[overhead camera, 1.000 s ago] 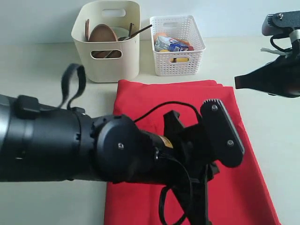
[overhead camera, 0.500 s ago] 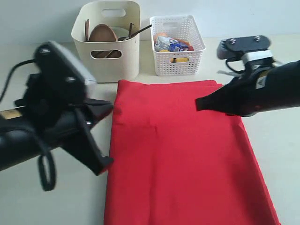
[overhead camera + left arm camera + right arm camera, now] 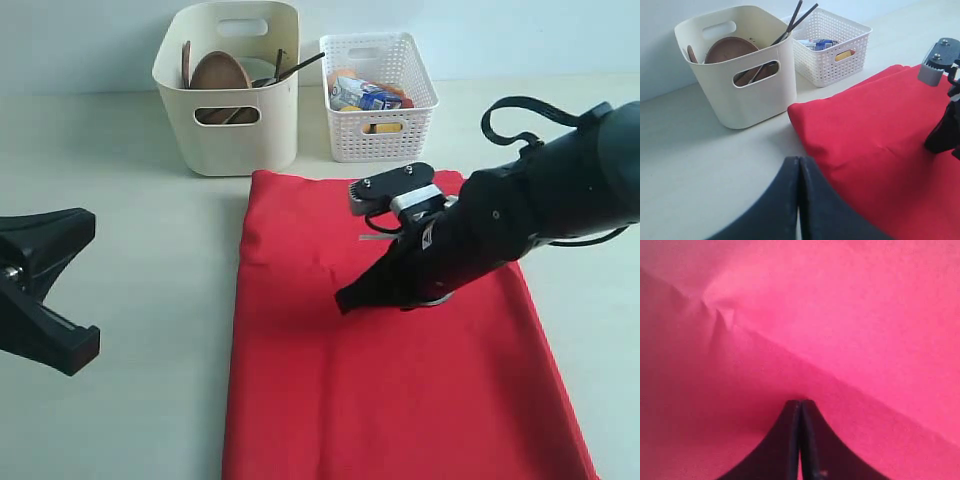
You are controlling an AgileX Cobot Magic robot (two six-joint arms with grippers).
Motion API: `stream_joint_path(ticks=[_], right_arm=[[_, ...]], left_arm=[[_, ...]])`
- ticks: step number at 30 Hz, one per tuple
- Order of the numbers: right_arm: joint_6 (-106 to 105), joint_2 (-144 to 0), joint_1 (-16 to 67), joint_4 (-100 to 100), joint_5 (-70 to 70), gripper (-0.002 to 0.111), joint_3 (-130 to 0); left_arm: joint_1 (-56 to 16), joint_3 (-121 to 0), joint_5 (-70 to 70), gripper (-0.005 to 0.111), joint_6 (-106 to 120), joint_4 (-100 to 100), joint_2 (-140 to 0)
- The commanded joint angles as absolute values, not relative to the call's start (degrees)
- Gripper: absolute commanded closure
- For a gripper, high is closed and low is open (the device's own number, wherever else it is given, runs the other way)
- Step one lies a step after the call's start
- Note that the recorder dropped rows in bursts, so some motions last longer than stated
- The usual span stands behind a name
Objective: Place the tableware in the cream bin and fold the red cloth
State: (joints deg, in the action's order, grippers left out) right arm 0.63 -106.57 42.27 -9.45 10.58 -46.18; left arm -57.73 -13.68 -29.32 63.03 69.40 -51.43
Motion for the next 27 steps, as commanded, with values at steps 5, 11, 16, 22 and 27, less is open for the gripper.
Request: stream_joint_path(ticks=[5, 11, 16, 22, 27], right_arm=[[4.76, -107.15, 38.25, -1.25, 16.17, 0.108, -45.33], [24.92, -107.25, 33.00, 18.64, 20.83, 0.108, -43.82], [41.67, -107.25, 28.65, 38.57, 27.06, 0.108, -43.72], [56.41, -106.65, 25.57, 50.58, 35.98, 0.108, -43.82], [57.43, -101.12, 25.57, 47.70, 35.44, 0.108, -43.82]], left_arm=[[-57.66, -13.34, -29.71, 0.106, 62.47, 69.26, -51.25], [-57.66, -13.34, -29.71, 0.106, 62.47, 69.26, -51.25], [-57.66, -13.34, -29.71, 0.106, 62.47, 69.26, -51.25], [-57.66, -13.34, -29.71, 0.106, 62.47, 69.26, -51.25], [-57.66, -13.34, -29.71, 0.106, 62.47, 69.26, -51.25]])
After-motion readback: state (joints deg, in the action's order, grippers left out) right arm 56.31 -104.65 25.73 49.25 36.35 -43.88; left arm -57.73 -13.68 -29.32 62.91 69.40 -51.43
